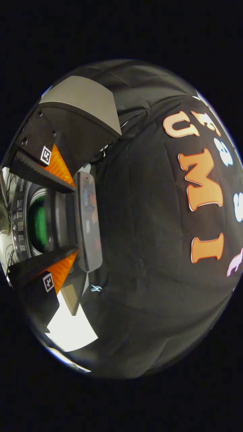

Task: Put the clothes into the washing machine and then close the washing machine lid.

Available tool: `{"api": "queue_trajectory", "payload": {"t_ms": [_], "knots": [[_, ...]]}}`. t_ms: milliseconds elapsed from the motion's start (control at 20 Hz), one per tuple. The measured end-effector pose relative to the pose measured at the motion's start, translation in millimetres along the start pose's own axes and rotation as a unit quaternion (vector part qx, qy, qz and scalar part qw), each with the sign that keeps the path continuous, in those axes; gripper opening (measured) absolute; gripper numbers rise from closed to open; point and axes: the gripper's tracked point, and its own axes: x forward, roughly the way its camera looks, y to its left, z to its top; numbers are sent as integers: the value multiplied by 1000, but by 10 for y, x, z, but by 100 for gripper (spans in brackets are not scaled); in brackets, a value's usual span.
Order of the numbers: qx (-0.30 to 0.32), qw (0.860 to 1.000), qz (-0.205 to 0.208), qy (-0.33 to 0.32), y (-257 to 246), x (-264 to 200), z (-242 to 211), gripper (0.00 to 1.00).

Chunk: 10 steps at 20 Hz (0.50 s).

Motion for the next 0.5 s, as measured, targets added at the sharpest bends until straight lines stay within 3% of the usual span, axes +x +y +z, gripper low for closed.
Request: {"api": "queue_trajectory", "payload": {"t_ms": [250, 500], "knots": [[15, 999, -28, -15, -66, -394, -230, 99], [24, 997, -42, -59, -2, -977, -58, 99]]}}
